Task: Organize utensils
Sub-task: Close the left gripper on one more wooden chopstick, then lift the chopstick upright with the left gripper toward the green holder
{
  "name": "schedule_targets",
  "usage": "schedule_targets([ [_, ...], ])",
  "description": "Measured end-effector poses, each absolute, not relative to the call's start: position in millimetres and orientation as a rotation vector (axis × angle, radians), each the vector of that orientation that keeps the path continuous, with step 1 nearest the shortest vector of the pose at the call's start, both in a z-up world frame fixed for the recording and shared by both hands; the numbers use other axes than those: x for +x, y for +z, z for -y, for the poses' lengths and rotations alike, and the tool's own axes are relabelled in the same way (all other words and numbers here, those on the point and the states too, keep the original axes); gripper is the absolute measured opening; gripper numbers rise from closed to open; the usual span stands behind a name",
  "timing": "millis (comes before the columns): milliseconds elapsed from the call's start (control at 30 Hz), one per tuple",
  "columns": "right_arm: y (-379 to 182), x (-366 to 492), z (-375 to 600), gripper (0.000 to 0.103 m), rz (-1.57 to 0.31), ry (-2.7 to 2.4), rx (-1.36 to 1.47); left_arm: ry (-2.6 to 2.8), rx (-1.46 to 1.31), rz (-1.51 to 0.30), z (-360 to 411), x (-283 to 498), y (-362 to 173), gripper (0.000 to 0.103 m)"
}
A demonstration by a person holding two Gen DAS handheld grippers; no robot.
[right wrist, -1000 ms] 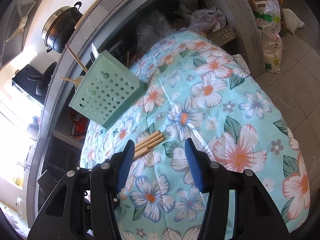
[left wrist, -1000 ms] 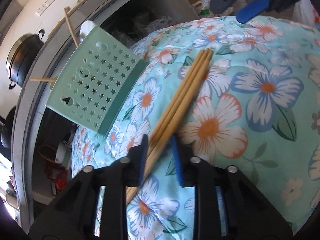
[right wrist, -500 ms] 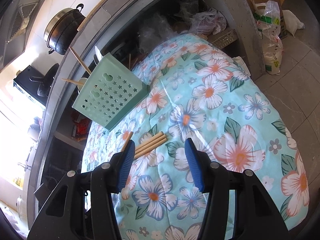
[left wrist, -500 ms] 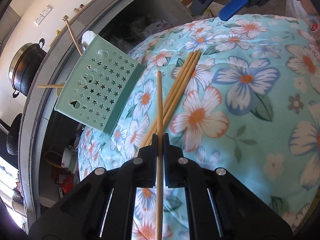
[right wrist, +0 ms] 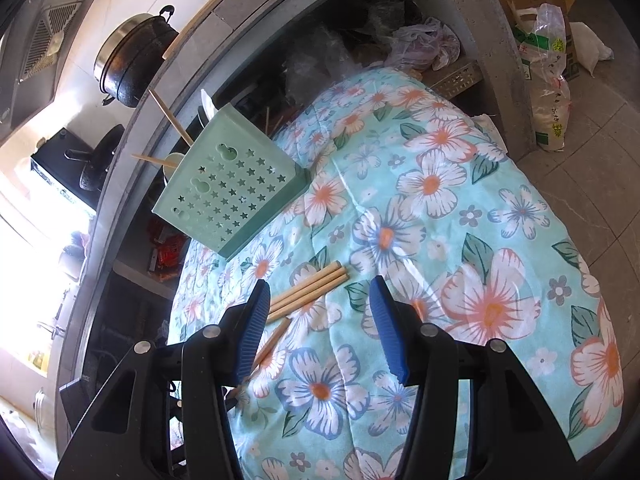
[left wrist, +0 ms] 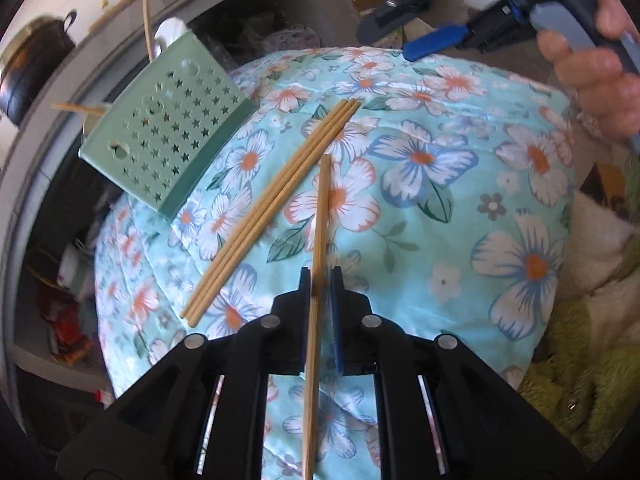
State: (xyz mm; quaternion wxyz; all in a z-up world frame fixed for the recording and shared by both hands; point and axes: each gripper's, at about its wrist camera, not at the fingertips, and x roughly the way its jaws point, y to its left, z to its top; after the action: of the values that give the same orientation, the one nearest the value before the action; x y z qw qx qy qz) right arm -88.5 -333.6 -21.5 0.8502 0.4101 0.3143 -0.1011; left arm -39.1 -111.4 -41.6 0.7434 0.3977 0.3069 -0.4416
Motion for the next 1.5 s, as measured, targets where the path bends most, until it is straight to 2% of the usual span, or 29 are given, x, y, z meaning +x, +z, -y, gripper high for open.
schedule_targets([
  [267, -20.7, -89.8, 334.3, 0.051, -0.657, -0.214, 0.87, -1.004, 0.673, -0.778, 126.3, -10.7, -34.2, 0.017],
  [500, -21.0, -92.4, 336.7, 0.051, -0.655, -0.211, 0.878, -1.017, 0.618, -0.855, 154.5, 5.4, -44.8, 0.017],
  [900, -25.3, -94.6, 341.7, 0.051, -0.653, -0.198, 0.903, -0.978, 0.629, -0.871, 181.4, 14.4, -59.0, 0.017],
  [1167, -24.9, -98.9, 343.3, 0.051, -0.642, -0.197, 0.912, -0.967, 0.603, -0.864, 184.0, 14.6, -50.7, 0.005],
  [1500, -26.2, -102.1, 346.9, 0.051, -0.628, -0.178, 0.948, -0.959, 0.463, -0.795, 167.1, 20.0, -10.4, 0.005],
])
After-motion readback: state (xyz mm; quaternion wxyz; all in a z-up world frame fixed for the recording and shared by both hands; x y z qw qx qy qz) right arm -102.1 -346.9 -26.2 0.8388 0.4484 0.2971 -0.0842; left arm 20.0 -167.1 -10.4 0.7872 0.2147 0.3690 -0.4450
